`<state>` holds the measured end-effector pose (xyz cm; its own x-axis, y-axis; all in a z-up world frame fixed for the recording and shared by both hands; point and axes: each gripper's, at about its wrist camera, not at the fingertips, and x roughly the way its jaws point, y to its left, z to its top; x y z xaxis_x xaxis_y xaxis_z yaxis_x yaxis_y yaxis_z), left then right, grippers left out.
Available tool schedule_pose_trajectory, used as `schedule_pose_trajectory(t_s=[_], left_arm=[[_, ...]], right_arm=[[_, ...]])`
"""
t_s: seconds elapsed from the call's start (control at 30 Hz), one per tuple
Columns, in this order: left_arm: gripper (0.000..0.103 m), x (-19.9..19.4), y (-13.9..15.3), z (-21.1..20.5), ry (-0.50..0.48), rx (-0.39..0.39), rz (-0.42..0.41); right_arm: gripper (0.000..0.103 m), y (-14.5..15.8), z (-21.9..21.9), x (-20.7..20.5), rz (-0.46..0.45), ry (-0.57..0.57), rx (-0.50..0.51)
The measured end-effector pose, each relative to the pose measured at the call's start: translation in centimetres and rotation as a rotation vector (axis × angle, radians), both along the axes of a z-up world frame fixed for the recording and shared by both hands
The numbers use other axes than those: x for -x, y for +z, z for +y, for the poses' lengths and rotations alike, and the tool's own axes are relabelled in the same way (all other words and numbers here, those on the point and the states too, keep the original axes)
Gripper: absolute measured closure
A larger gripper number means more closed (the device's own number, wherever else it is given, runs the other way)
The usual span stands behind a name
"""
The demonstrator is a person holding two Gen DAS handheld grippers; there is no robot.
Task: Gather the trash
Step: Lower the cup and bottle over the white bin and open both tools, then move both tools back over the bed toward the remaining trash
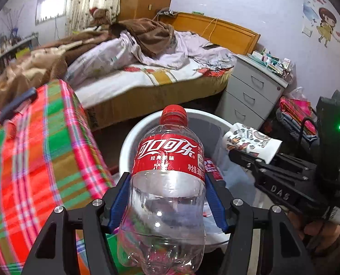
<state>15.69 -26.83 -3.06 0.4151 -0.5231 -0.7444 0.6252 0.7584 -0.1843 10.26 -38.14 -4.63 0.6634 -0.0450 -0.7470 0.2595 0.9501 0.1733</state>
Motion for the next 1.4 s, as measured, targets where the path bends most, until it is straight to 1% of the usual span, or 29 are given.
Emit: schedule_pose_trajectory(t_s=[0.23, 0.27, 0.3, 0.33, 0.37, 0.67, 0.87, 1.17, 1.4], left_arm=[[0.040, -0.3, -0.5, -0.5, 0.004, -0.012, 0.003], [0.040, -0.3, -0.5, -0.4, 0.004, -0.008, 0.002], [0.039, -0.3, -0.4, -0.4, 0.007, -0.006, -0.001], [0.036, -0.2, -0.3, -0.3, 0.007, -0.002, -0.004], [0.035, -0.2, -0.2, -0.2, 0.007, 0.000, -0.006], [0.035, 0.6, 1.1, 0.9, 0.018, 0.027, -0.035], [0.035, 1.1, 2.3, 2.3, 0.035, 0.044, -0.058], [0.035, 1.6, 3.7, 5.5, 0.085, 0.046, -0.095], [0.035, 1.5, 4.5, 8.8, 0.145, 0.050, -0.113]], right_arm=[[0.077, -0.6, -0.7, 0.3, 0.010, 0.009, -0.012], [0.073, -0.6, -0.7, 0.4, 0.011, 0.009, -0.011], [0.062, -0.6, -0.7, 0.3, 0.014, 0.009, -0.010], [0.055, -0.6, -0.7, 0.4, 0.013, 0.007, -0.007], [0.048, -0.6, -0.7, 0.3, 0.011, 0.006, -0.006], [0.048, 0.4, -0.4, 1.0, -0.023, -0.002, -0.010], [0.048, 1.3, 0.5, 1.3, -0.046, 0.007, 0.005], [0.048, 2.7, 2.5, 1.2, -0.095, 0.041, 0.020], [0.048, 3.4, 4.4, 0.7, -0.125, 0.068, 0.021]])
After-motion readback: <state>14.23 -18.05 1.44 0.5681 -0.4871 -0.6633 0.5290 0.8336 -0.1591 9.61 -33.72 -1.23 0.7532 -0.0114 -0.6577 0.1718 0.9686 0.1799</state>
